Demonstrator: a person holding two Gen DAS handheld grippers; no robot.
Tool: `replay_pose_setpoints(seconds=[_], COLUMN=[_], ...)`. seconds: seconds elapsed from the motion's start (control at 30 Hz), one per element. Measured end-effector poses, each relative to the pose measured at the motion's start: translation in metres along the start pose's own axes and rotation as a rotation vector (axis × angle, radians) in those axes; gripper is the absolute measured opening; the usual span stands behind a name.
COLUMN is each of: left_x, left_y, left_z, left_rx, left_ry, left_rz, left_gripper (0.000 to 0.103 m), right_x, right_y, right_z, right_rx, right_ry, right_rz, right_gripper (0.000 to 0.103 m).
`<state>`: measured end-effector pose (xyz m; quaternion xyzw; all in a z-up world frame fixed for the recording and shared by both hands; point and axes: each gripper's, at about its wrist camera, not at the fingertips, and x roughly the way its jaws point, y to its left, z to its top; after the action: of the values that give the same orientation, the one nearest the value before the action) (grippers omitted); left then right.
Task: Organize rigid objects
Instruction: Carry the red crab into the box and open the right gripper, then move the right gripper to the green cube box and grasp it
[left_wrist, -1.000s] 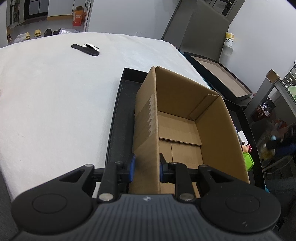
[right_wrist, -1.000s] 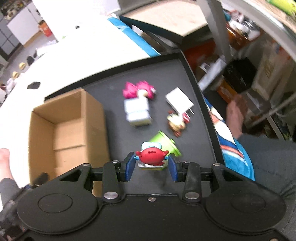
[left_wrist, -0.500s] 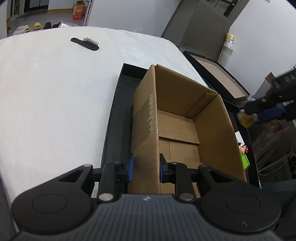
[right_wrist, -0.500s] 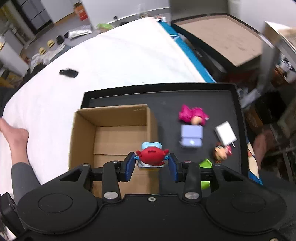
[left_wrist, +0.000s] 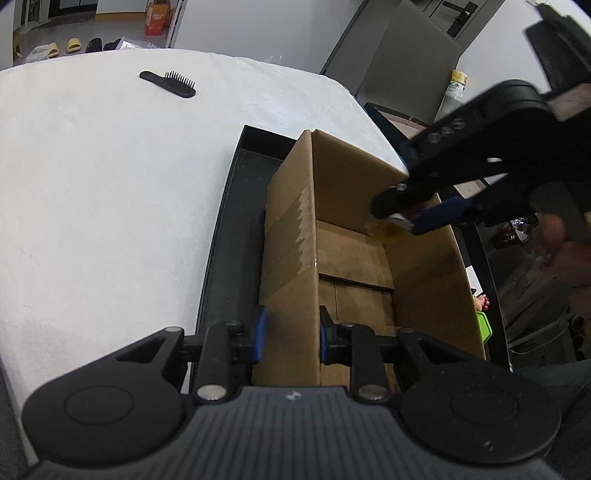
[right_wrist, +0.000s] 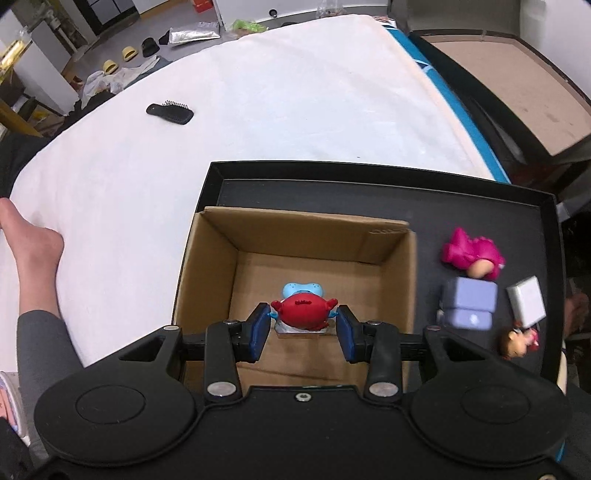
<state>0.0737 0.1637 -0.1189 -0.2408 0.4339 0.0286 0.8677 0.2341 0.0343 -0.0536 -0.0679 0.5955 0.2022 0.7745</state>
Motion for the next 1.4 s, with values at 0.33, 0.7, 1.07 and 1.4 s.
replay_pose_setpoints(seconds=[0.33, 0.7, 1.07, 1.4], left_x=[0.002, 0.0, -0.003, -0.01], left_y=[0.006, 0.0, -0.01, -0.017], left_z=[0.0, -0.002, -0.005, -0.008], left_rx=[-0.028, -0.004, 0.049, 0.091], left_ry=[0.009, 0.001, -0.021, -0.049], left_rz=[-0.013, 0.001, 0.037, 0.072], left_gripper=[0.025, 0.024, 0.023, 0.021], right_x=[0.026, -0.015, -0.078, -0.088], right_y=[0.018, -0.007, -0.051, -0.104], right_z=[0.011, -0.001, -0.025, -0.057], right_rx=[-0.065, -0.077, -0.048, -0.012], right_ry=[-0.015, -0.057, -0.116, -0.074], right_rz=[0.004, 0.029, 0.001, -0.063], right_gripper=[0.039, 0.065, 0.077, 0.081])
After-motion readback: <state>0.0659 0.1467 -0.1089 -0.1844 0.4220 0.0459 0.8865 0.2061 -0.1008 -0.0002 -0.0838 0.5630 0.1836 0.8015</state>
